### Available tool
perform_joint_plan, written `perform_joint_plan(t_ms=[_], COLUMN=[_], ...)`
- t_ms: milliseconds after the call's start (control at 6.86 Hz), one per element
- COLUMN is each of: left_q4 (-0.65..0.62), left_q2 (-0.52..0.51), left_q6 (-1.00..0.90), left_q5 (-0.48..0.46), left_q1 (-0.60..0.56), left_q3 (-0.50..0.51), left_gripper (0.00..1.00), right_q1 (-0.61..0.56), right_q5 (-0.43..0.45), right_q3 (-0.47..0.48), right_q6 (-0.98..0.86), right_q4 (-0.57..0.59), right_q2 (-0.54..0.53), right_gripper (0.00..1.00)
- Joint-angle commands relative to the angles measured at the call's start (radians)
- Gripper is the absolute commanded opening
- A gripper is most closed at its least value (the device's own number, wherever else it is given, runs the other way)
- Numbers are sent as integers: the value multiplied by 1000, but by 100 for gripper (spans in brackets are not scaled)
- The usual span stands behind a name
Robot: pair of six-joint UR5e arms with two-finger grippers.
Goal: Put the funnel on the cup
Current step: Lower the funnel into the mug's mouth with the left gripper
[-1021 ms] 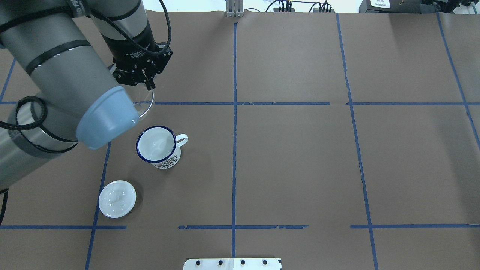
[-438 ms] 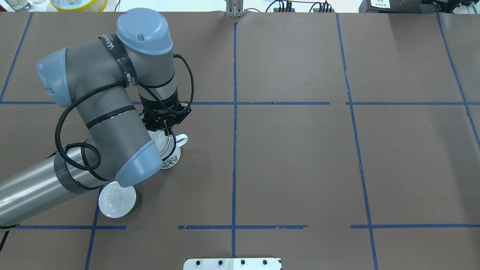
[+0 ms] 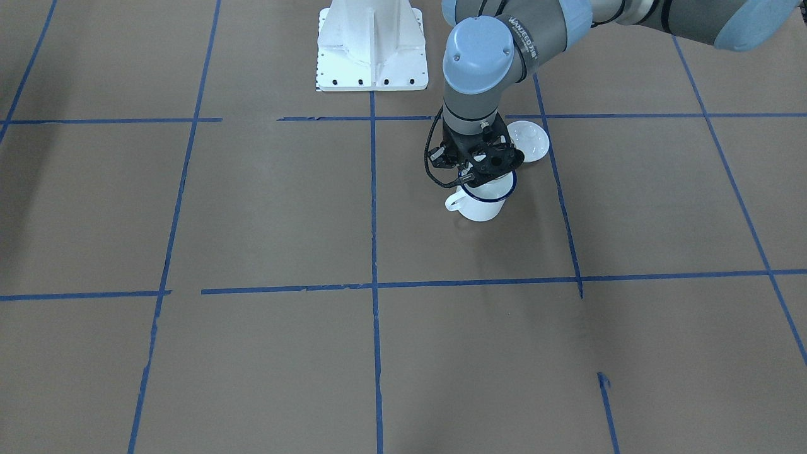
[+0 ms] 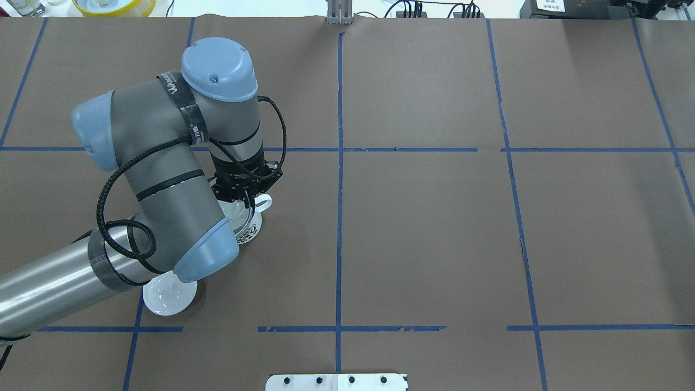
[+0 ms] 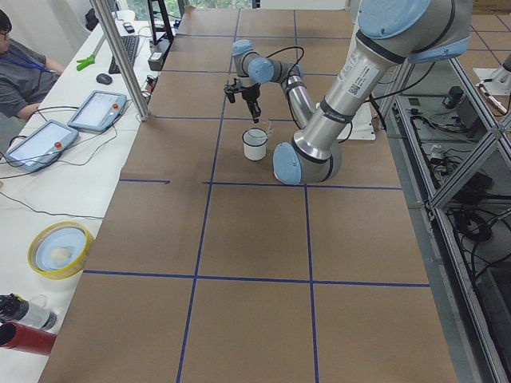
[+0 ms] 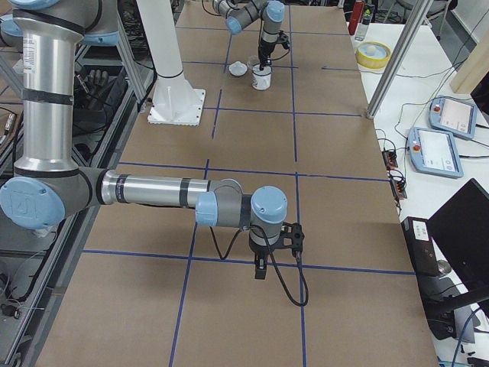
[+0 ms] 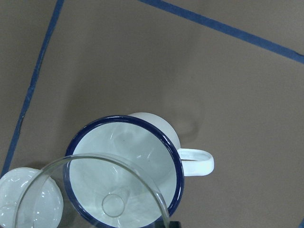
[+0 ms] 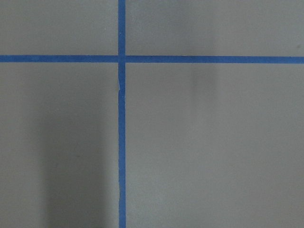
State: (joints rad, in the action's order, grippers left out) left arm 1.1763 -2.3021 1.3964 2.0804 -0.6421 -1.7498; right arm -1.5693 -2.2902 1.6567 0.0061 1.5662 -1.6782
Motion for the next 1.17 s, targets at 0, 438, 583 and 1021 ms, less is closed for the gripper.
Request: perform_joint_plan(t_ms=[0,438,583,1021], left_q4=[41,62,81,95], left_q2=[1,1,4,4], left_q6=[-2,-31,-31,-30], left_q5=[-2,-3,-3,1], left_q1=[-10,-54,-53,-41], left_q3=[27,67,81,76], left_gripper=[0,0,0,0], right_q1=[0,0,0,0], right_q5=[0,0,0,0], right_q3=[0,0,0,0], right_q6=[0,0,0,0], right_q4=[0,0,0,0], right_q2=[0,0,0,0], right_gripper=[100,100,100,100])
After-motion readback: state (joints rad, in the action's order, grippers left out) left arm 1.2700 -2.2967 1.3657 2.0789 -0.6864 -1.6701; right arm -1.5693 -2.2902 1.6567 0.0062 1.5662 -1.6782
